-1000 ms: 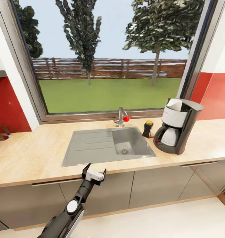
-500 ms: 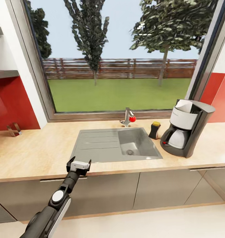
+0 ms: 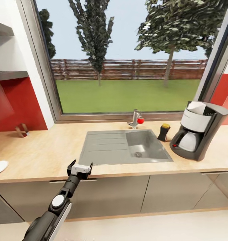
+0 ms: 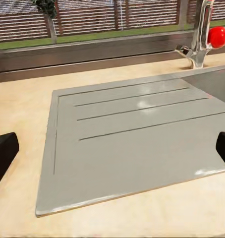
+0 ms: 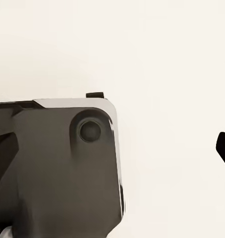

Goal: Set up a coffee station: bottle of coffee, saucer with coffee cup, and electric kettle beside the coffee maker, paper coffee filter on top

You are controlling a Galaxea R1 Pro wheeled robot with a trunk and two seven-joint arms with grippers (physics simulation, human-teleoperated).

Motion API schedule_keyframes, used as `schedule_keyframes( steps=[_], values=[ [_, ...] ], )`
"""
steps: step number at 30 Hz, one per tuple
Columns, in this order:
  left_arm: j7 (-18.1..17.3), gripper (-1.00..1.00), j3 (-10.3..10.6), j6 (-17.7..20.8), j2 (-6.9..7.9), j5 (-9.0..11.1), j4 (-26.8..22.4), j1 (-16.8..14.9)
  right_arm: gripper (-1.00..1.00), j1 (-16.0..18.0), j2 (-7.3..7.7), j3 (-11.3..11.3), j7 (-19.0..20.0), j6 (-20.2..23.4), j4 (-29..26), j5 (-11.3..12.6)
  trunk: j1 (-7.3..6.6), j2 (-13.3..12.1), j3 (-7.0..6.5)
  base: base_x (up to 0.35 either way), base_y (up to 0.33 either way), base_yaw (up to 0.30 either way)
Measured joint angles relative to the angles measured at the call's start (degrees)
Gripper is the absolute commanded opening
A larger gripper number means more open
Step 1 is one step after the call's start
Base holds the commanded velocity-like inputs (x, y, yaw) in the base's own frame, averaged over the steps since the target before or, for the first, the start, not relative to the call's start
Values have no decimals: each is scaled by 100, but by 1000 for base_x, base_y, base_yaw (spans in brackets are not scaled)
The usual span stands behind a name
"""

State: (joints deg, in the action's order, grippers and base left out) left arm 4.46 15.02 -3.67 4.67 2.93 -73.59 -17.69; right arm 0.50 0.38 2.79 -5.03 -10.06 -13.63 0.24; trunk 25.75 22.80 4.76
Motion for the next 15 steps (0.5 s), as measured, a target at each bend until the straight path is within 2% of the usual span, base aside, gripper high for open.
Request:
schedule_keyframes(
  steps=[15],
  values=[
    [8,100,-31,7,6,2,-1,1,100,0,0,-6,-2,0,8,0,-1,1,0,103,304,272]
  ],
)
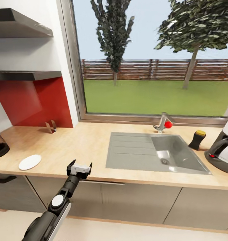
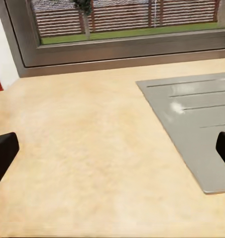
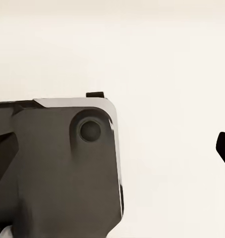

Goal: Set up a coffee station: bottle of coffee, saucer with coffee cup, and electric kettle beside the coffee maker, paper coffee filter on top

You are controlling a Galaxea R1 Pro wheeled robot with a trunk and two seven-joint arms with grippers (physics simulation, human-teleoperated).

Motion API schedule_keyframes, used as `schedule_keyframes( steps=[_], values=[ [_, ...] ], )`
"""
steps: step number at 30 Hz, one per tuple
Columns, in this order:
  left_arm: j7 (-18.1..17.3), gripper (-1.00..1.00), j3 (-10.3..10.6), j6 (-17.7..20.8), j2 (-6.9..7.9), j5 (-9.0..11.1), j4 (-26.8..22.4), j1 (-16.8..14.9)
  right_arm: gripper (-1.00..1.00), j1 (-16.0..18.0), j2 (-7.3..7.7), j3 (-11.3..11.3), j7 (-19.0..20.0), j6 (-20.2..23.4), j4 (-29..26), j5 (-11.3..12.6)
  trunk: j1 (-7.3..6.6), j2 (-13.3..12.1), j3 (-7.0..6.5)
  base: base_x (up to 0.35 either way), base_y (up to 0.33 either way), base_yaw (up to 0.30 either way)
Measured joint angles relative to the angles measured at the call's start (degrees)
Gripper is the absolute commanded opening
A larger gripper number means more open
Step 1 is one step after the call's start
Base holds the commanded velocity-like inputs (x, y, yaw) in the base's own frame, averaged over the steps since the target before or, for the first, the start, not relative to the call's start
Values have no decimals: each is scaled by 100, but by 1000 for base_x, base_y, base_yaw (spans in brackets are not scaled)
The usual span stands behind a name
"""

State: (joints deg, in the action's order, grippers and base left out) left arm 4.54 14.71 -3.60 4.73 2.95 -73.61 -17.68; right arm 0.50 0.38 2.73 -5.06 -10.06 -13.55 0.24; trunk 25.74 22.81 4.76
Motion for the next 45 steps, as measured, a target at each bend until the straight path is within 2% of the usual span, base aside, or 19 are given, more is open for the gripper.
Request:
schedule_keyframes(
  steps=[21,35,45],
  values=[
    [0,100,-2,-7,2,0,1,0,100,0,0,0,3,0,0,0,-1,0,0,194,303,266],
    [0,100,5,-16,2,0,2,-1,100,-1,33,-24,5,-14,-1,-16,0,0,0,173,306,16],
    [0,100,1,-8,2,0,8,-1,100,-1,35,-14,4,-2,-2,-8,2,-1,0,10,314,0]
  ],
)
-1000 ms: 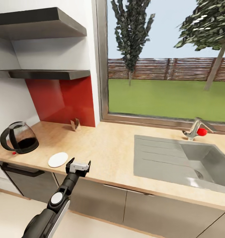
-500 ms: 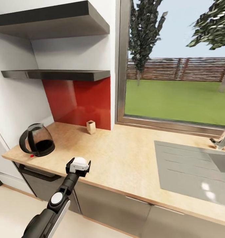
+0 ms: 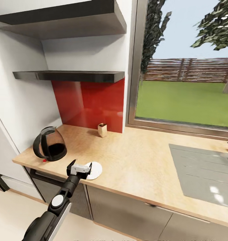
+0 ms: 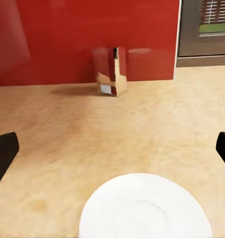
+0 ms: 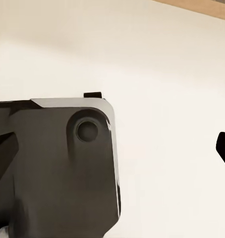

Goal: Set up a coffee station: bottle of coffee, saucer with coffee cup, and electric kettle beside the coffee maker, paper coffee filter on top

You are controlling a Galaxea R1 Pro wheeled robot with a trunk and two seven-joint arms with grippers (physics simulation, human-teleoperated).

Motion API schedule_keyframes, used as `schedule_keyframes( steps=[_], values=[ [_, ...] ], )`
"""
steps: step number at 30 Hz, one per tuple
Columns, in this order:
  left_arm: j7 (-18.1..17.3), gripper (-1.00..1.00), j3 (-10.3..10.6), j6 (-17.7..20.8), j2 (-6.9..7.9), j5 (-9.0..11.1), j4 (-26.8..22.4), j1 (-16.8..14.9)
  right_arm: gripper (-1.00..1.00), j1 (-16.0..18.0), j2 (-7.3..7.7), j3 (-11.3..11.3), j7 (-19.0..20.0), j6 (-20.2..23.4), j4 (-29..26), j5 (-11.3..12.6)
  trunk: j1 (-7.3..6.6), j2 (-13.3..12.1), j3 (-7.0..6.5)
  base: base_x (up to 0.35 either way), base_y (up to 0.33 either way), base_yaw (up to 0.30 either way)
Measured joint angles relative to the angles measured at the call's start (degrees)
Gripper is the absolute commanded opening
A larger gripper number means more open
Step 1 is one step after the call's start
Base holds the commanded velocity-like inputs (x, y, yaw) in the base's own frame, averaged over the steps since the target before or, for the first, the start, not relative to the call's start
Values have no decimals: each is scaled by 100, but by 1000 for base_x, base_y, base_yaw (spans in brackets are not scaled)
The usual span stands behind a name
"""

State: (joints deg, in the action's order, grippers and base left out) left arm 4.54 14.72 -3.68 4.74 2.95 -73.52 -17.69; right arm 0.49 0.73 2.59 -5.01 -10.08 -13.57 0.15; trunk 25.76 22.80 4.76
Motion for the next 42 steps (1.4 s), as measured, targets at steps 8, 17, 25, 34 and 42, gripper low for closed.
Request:
schedule_keyframes(
  steps=[8,17,25,34,42],
  values=[
    [0,100,4,1,0,0,0,0,100,0,0,6,0,1,0,0,1,0,0,-144,300,0],
    [9,100,13,-50,-8,-13,19,2,100,-1,0,6,-1,3,-1,0,0,0,-28,-147,297,-196],
    [31,100,-5,10,-17,-13,16,-20,100,-1,-15,9,-4,1,-44,5,-1,0,-45,-29,66,-82],
    [-14,100,-249,1069,-15,65,-73,-84,100,0,-1,-224,166,-43,-897,-55,-1,0,-46,-1,2,-2],
    [-8,100,-300,1173,5,56,-148,-66,100,1,-10,-1175,1785,-885,-2093,-208,-1,0,-47,0,0,0]
  ],
)
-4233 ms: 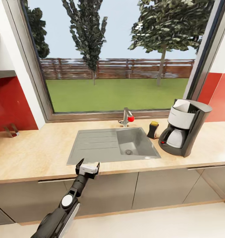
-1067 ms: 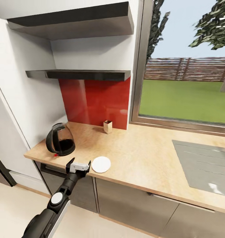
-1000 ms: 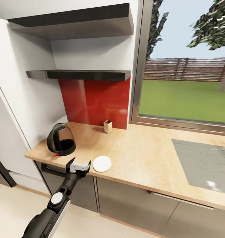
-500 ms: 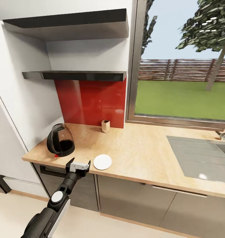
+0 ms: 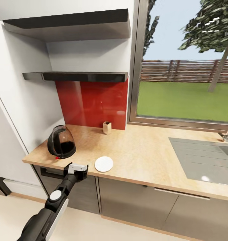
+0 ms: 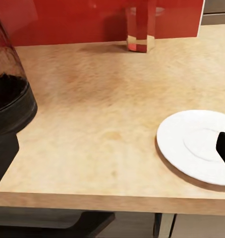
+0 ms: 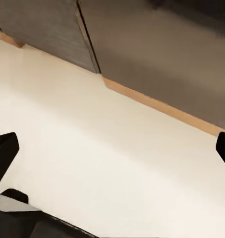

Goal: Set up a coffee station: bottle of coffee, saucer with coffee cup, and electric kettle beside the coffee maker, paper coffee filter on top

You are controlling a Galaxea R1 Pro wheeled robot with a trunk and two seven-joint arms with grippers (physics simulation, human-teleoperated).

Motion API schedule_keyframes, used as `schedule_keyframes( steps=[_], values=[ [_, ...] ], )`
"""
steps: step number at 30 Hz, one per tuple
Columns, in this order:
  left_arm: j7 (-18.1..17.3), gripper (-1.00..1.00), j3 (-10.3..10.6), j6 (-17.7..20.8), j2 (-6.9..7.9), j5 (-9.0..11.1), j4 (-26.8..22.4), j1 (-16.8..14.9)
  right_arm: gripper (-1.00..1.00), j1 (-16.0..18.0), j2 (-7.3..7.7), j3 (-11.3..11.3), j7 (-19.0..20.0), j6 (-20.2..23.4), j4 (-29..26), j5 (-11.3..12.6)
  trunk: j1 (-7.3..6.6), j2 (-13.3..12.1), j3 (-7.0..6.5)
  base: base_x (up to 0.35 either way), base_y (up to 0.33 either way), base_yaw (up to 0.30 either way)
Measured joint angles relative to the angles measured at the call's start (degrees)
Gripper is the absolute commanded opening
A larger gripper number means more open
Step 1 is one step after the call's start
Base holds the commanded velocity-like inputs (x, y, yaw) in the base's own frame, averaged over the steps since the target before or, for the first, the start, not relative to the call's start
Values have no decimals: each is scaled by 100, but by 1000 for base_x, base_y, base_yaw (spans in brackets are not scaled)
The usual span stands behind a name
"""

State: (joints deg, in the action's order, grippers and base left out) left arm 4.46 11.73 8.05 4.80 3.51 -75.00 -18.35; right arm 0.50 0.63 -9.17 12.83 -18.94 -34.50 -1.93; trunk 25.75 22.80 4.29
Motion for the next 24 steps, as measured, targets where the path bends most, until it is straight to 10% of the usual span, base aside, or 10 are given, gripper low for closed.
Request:
schedule_keyframes(
  steps=[9,16,24],
  values=[
    [-185,100,-592,439,14,2,-6,-20,100,-1,-33,-83,1629,-15,-2543,16,0,0,0,0,0,0],
    [-1360,100,-1519,637,165,-17,1,-24,100,-2,-31,-635,1783,1256,-4292,45,0,0,0,0,0,0],
    [-1561,100,-1621,1262,160,-40,0,-216,100,-1,-221,-1362,1747,1897,-5200,401,0,0,0,0,0,0]
  ],
)
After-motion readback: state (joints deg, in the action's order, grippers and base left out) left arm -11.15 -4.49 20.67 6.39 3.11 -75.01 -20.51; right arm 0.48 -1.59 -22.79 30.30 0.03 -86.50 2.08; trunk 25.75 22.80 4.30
